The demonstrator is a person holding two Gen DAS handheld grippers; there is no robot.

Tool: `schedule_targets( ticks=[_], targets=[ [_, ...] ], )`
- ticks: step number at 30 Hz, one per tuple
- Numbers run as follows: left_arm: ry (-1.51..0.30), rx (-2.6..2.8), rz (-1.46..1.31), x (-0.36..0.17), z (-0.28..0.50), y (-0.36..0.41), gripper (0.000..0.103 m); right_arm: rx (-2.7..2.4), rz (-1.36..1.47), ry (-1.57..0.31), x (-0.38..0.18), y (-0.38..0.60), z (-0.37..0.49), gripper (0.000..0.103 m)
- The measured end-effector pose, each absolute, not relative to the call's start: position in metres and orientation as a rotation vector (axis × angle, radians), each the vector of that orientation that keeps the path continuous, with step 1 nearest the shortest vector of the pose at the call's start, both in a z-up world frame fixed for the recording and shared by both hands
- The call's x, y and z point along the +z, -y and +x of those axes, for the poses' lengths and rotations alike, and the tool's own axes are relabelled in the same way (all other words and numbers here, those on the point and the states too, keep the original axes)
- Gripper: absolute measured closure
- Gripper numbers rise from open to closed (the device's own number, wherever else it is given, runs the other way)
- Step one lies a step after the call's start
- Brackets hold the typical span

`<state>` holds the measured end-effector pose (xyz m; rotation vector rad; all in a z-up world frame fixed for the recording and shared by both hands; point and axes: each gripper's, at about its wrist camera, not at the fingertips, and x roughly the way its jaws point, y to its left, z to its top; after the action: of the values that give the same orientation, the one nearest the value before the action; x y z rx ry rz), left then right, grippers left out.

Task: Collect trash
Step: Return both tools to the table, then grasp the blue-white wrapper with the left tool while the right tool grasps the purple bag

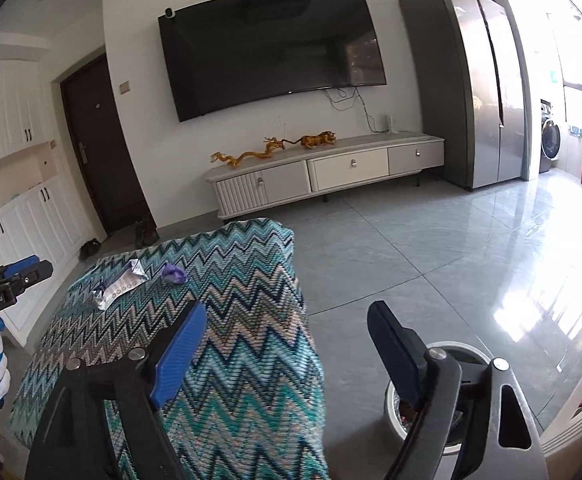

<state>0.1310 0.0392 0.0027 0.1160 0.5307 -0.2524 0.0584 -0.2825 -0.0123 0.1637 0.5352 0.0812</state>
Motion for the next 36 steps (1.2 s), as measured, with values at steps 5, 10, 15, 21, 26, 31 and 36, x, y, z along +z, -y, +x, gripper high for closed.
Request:
schedule_targets(
  ticks=[5, 10, 15, 21, 26, 31, 36],
  targets=[
    [-0.475, -0.166, 0.117, -0.002, 0.112, -0.063, 0.029, 0.096, 0.128, -0.543, -0.01, 0.255, 0.063, 0.004],
    [-0.435, -0.139, 0.124, -0.003, 0.097, -0.074, 0.029, 0.096, 0.111, -0.541, -0.01, 0.23, 0.066, 0.0],
    [-0.432, -0.136, 0.137, -0.007, 0.089, -0.085, 0.029, 0.105, 0.093, -0.539, -0.008, 0.206, 0.071, 0.0],
    [-0.472, -0.131, 0.106, -0.014, 0.093, -0.102, 0.029, 0.137, 0.118, -0.545, -0.011, 0.189, 0.081, 0.0],
    [-0.48, -0.131, 0.086, -0.021, 0.095, -0.111, 0.029, 0.144, 0.092, -0.548, -0.014, 0.177, 0.086, 0.0],
    [-0.491, -0.138, 0.081, -0.026, 0.098, -0.113, 0.029, 0.151, 0.107, -0.561, -0.021, 0.172, 0.091, 0.0],
    [-0.512, -0.145, 0.078, -0.033, 0.107, -0.114, 0.029, 0.176, 0.126, -0.602, -0.032, 0.165, 0.101, 0.0]
  ],
)
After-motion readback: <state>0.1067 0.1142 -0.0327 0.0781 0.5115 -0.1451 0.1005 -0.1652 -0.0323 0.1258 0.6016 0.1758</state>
